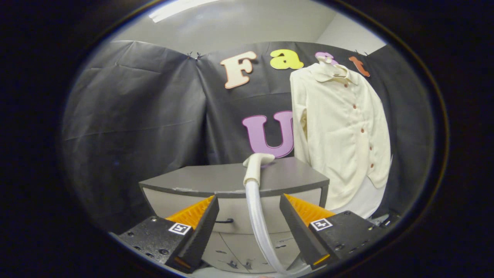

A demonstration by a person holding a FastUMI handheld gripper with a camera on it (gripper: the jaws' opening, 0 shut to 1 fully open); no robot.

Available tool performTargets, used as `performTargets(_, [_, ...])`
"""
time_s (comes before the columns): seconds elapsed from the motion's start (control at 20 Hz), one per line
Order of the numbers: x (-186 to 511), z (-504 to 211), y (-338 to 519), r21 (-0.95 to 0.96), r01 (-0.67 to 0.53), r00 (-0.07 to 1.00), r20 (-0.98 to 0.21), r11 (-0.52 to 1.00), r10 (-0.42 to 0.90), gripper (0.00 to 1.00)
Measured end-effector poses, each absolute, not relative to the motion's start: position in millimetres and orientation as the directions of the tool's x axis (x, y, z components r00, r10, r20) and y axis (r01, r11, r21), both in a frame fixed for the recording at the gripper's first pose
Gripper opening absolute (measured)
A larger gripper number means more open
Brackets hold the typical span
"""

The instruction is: Iron the clothes twice with a garment steamer, once on the left side and once on the right side.

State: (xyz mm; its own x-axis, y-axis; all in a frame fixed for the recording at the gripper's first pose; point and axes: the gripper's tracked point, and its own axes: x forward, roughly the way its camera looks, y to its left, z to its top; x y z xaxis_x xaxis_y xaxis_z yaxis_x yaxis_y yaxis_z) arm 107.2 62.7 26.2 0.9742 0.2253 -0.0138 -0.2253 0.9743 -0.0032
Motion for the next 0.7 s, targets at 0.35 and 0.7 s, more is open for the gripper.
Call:
performTargets(0.35, [160,62,83,-0.064,-0.256,0.966,0.016,0.965,0.258,0.96])
performTargets(0.7, [219,60,87,-0.087,-0.238,0.968,-0.108,0.967,0.229,0.96])
